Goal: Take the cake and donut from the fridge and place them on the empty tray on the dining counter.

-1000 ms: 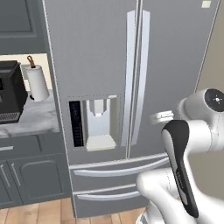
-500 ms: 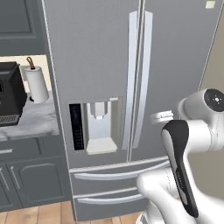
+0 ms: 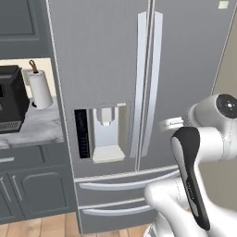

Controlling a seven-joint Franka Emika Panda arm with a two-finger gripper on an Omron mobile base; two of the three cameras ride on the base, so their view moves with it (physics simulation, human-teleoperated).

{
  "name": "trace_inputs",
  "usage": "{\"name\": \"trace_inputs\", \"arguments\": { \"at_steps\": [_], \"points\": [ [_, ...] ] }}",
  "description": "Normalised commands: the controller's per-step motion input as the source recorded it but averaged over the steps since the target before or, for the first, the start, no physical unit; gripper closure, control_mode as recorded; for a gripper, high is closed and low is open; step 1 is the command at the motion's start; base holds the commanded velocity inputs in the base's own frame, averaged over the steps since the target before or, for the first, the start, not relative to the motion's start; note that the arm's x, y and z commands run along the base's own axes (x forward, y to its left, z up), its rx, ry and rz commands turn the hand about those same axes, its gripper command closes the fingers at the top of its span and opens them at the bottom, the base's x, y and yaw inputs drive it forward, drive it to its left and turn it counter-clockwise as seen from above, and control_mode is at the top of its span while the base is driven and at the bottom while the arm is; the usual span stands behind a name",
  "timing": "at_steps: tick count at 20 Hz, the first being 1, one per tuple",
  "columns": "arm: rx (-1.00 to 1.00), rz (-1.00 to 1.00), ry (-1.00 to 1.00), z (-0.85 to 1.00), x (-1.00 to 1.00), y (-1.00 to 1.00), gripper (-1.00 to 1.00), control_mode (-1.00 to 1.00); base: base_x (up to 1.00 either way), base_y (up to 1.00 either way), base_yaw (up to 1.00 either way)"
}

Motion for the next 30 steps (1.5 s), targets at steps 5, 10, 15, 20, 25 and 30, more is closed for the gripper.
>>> {"name": "trace_inputs", "arguments": {
  "at_steps": [5,10,15,20,25,30],
  "points": [
    [0.00,0.00,0.00,0.00,0.00,0.00,-1.00,1.00,-0.19,0.31,0.00],
    [0.00,0.00,0.00,0.00,0.00,0.00,-1.00,1.00,-0.32,0.09,0.00],
    [0.00,0.00,0.00,0.00,0.00,0.00,-1.00,1.00,-0.52,0.00,0.00],
    [0.00,0.00,0.00,0.00,0.03,0.00,-1.00,-1.00,-0.09,0.02,0.00],
    [0.01,0.00,-0.19,0.00,0.46,-0.02,-1.00,-1.00,0.00,0.00,0.00],
    [0.03,0.00,-0.33,0.00,0.72,-0.12,-1.00,-1.00,0.00,0.00,0.00]
  ]
}}
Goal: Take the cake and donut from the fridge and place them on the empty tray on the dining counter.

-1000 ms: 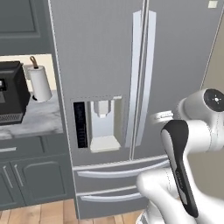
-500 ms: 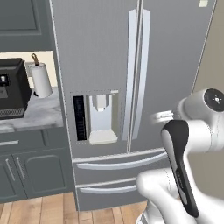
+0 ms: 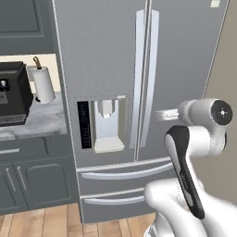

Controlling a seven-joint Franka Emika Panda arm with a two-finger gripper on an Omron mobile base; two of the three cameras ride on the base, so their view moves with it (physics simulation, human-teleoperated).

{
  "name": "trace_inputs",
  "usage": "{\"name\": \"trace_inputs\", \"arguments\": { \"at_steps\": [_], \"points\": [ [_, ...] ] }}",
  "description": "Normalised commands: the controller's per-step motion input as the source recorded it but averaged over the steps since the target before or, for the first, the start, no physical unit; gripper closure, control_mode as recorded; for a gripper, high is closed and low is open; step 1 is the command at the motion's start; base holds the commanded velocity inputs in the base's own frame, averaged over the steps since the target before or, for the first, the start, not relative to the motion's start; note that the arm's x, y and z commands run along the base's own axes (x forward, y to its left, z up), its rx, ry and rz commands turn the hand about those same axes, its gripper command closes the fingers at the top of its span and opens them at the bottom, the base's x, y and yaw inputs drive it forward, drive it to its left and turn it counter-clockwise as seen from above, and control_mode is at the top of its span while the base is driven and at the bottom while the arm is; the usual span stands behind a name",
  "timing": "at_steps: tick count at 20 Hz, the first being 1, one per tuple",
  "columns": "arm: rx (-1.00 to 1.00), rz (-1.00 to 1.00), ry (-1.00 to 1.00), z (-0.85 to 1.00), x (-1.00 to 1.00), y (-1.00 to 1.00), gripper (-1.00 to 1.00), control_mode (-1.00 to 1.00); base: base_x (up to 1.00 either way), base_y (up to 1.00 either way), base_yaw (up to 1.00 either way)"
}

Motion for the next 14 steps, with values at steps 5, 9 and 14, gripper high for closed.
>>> {"name": "trace_inputs", "arguments": {
  "at_steps": [5,9,14],
  "points": [
    [0.00,0.00,-0.23,0.27,0.69,-0.20,-1.00,-1.00,0.00,0.00,0.00],
    [0.00,0.00,-0.08,0.49,0.76,-0.11,-1.00,-1.00,0.00,0.00,0.00],
    [0.00,0.00,-0.01,0.34,0.64,-0.01,-1.00,-1.00,0.00,0.00,0.00]
  ]
}}
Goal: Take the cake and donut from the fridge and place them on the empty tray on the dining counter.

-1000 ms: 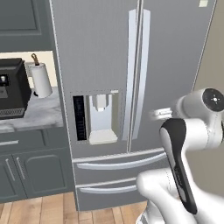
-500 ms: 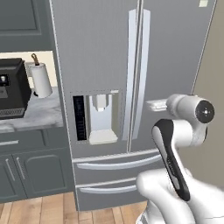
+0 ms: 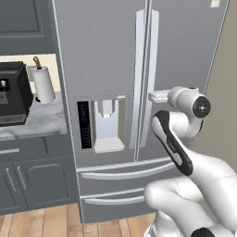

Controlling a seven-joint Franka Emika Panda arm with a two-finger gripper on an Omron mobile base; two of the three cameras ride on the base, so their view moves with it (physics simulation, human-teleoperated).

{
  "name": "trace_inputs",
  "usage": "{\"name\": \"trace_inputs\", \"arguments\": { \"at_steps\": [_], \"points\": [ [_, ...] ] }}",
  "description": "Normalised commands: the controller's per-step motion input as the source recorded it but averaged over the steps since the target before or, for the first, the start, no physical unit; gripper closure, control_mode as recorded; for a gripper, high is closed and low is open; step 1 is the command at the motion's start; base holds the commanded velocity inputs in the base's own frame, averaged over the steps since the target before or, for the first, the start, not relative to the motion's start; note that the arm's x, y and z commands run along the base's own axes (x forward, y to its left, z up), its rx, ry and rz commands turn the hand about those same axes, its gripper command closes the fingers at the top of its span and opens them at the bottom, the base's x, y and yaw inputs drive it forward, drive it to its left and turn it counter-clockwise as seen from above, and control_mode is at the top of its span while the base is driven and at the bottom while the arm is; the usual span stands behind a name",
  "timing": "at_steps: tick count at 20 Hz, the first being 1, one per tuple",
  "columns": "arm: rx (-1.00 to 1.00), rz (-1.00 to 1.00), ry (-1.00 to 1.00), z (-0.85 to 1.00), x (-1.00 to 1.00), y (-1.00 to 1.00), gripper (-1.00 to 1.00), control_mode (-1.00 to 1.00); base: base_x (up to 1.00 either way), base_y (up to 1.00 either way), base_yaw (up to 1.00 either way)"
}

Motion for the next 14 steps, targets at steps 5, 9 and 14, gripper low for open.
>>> {"name": "trace_inputs", "arguments": {
  "at_steps": [5,9,14],
  "points": [
    [0.02,0.00,0.05,0.16,0.60,-0.05,-1.00,-1.00,0.00,0.00,0.00],
    [0.02,0.02,0.00,0.01,0.51,-0.19,-1.00,-1.00,0.00,0.00,0.00],
    [0.00,0.01,-0.05,0.00,0.57,-0.08,-1.00,-1.00,0.00,0.00,0.00]
  ]
}}
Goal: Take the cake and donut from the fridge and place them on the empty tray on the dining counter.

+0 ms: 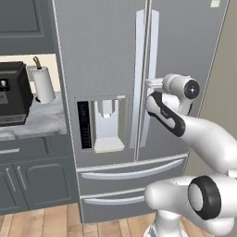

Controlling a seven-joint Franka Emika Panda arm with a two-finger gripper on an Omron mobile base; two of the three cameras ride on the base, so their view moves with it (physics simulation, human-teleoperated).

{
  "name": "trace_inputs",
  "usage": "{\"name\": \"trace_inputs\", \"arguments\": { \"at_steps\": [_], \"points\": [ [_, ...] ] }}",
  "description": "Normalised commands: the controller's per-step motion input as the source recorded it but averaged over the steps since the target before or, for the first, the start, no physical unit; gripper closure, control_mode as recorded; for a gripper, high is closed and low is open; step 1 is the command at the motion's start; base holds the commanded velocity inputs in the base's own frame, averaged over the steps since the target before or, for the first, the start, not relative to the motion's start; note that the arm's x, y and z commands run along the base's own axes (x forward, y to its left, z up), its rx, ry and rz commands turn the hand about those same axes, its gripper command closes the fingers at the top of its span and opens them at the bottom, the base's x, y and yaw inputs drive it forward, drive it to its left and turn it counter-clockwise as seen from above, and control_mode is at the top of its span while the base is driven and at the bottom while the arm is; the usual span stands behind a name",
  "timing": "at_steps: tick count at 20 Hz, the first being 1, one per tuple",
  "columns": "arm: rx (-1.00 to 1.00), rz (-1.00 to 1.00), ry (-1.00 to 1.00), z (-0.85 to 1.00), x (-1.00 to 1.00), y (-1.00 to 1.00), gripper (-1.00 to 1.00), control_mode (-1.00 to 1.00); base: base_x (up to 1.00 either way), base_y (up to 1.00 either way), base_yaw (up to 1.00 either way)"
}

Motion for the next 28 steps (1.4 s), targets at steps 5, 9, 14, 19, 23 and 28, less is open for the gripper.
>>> {"name": "trace_inputs", "arguments": {
  "at_steps": [5,9,14,19,23,28],
  "points": [
    [0.00,0.00,-0.14,-0.10,0.60,0.00,-1.00,-1.00,0.00,0.00,0.00],
    [0.00,0.00,-0.02,0.00,0.74,0.00,-1.00,-1.00,0.00,0.00,0.00],
    [0.00,0.00,0.00,0.00,0.72,-0.02,-1.00,-1.00,0.00,0.00,0.00],
    [0.00,0.00,0.00,0.00,0.78,-0.04,-1.00,-1.00,0.00,0.00,0.00],
    [0.00,0.00,0.07,0.00,0.87,-0.07,-1.00,-1.00,0.00,0.00,0.00],
    [0.02,0.02,0.29,0.20,0.80,-0.11,1.00,-1.00,0.00,0.00,0.00]
  ]
}}
